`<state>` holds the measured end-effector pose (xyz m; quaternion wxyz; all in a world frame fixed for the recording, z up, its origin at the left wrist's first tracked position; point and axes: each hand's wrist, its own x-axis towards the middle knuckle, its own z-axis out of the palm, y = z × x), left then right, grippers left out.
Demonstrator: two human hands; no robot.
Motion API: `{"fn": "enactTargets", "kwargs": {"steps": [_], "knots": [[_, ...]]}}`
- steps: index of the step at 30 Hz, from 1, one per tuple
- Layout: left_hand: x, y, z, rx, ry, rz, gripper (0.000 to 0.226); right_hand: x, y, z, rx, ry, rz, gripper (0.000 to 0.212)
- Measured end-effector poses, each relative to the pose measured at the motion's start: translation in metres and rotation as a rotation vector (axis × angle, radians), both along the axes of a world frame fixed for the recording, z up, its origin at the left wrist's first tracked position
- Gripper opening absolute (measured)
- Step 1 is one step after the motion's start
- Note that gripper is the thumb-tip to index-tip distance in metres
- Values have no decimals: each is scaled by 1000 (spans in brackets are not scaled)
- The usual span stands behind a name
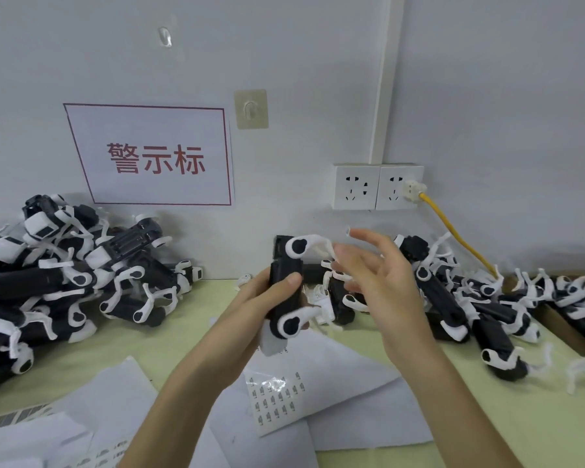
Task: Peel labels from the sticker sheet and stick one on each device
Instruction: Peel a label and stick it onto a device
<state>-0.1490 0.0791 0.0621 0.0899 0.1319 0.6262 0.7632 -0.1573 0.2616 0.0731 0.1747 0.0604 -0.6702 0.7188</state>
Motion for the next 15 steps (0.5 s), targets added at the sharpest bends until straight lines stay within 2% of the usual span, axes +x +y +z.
{"fn": "enactTargets", "kwargs": {"steps": [2,4,9,15], "knots": [[0,5,-2,48,-12,41,18,0,4,1,-51,29,-70,21],[-1,8,-3,96,-22,53,12,1,7,4,-69,48,-82,11],[-4,11,-6,121,29,32,14,11,1,12,-28,11,166,8],[-1,14,-6,68,96,75,43,14,-10,10,-22,13,185,6]]}}
